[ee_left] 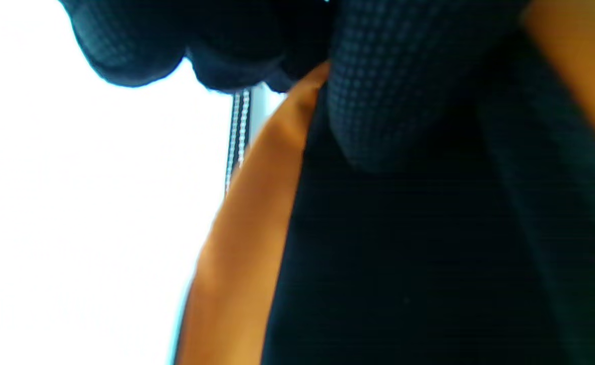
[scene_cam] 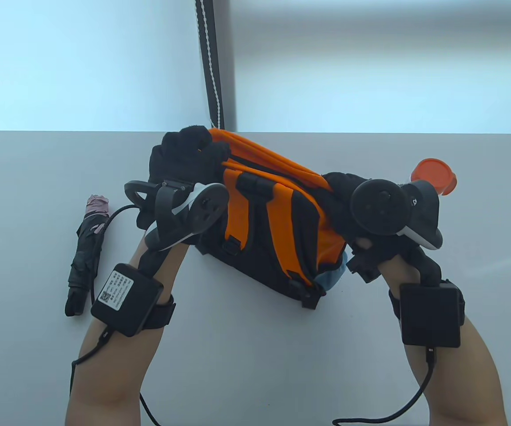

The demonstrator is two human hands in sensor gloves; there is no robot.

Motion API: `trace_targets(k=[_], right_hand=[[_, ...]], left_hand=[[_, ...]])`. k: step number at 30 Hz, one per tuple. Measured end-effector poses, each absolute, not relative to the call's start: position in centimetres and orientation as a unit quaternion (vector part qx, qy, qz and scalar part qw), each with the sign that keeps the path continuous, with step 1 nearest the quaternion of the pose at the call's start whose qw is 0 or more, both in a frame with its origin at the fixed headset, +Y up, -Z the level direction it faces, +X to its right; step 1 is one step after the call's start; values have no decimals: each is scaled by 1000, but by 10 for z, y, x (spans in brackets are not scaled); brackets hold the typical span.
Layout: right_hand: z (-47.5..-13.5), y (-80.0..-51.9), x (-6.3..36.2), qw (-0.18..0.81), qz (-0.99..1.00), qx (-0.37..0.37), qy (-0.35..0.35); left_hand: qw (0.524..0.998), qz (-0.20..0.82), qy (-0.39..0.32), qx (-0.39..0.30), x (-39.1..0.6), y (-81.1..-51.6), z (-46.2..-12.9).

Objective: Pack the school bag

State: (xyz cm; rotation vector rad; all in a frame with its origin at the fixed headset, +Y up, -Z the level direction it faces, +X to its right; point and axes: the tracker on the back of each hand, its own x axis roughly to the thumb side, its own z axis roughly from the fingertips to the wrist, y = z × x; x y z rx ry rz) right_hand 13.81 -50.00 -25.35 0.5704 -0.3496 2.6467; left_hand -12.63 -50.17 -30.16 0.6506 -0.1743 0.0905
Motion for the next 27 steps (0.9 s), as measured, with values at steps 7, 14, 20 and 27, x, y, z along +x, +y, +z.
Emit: trace_targets(k=[7,14,20,27], right_hand=[[-211,-530,104,239,927,266,-115],[-210,-553,139,318,894,304,-87],[-238,-596,154,250,921,299,22],[-232,-608,119,263,913,306,-53]], left_hand=[[960,208,-76,170,-134,-535,-322],[934,322,-122,91,-200,-587,-258],[901,319,-293,-7,-159,-625,-203],[897,335,-288,24,-117,-636,-214]])
